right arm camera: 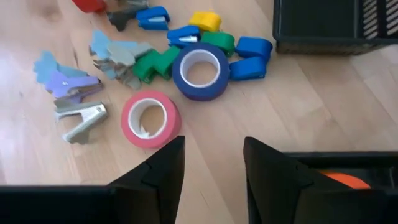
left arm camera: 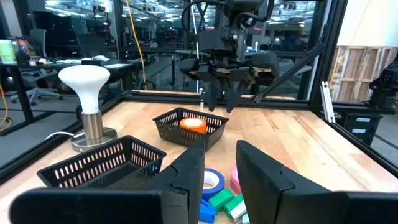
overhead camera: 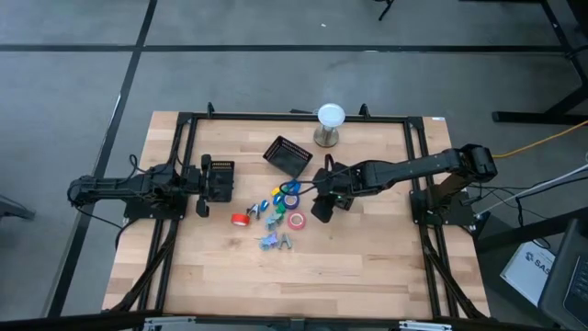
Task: Pick and place Stapler, Stapler remover, tape
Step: Put the pink tape into the right black bin
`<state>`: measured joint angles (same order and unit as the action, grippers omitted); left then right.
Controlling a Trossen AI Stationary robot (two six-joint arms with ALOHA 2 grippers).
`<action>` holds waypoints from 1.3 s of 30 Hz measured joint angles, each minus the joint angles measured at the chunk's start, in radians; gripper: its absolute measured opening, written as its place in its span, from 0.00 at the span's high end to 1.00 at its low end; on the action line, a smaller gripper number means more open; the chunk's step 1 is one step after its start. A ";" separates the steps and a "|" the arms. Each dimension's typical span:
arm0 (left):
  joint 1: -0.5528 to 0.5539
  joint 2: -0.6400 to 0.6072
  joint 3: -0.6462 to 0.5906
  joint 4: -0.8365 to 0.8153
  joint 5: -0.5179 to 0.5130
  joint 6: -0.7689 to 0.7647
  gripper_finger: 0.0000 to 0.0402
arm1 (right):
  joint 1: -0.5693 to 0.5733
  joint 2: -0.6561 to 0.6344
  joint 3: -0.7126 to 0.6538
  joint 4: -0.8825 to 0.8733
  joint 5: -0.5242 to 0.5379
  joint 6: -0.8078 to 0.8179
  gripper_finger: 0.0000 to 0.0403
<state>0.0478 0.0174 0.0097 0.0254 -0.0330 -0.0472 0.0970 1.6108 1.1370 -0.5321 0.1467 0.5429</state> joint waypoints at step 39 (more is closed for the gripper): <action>0.000 0.000 0.000 0.000 0.000 0.000 0.78 | 0.266 0.030 -0.001 0.172 0.018 -0.348 0.58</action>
<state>0.0477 0.0176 0.0097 0.0256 -0.0330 -0.0473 0.3634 1.6405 1.1362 -0.3602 0.1643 0.1953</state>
